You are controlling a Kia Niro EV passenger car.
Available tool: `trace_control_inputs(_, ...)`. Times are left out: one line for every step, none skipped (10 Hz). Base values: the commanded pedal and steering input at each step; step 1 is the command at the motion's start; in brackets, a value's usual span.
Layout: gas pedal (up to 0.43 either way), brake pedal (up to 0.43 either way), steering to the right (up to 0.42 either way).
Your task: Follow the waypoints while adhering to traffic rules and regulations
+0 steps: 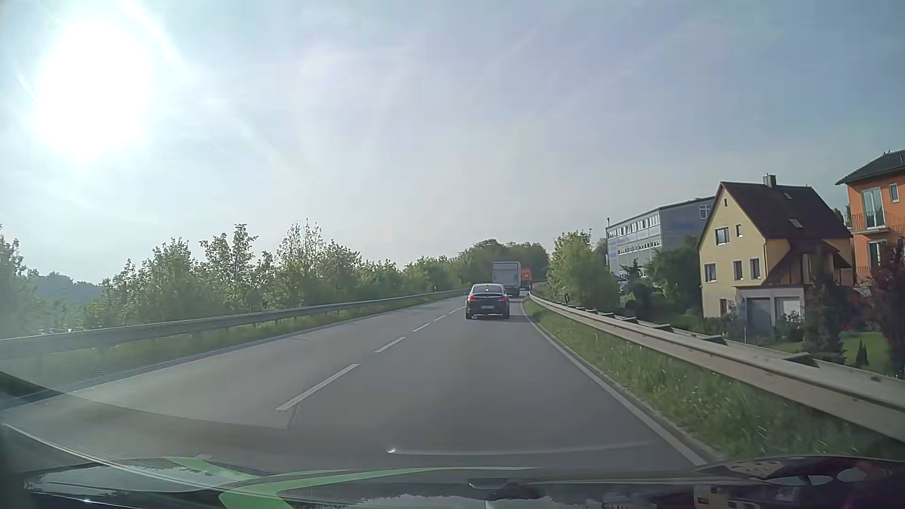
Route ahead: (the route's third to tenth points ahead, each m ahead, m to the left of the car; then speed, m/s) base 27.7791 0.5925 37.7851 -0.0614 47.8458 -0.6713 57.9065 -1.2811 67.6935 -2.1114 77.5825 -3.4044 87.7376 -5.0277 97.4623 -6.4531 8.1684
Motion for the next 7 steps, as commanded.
trace_control_inputs(0.177,0.0,0.002)
trace_control_inputs(0.177,0.0,0.002)
trace_control_inputs(0.177,0.0,0.002)
trace_control_inputs(0.177,0.0,0.003)
trace_control_inputs(0.177,0.0,0.003)
trace_control_inputs(0.177,0.0,0.003)
trace_control_inputs(0.177,0.0,0.003)
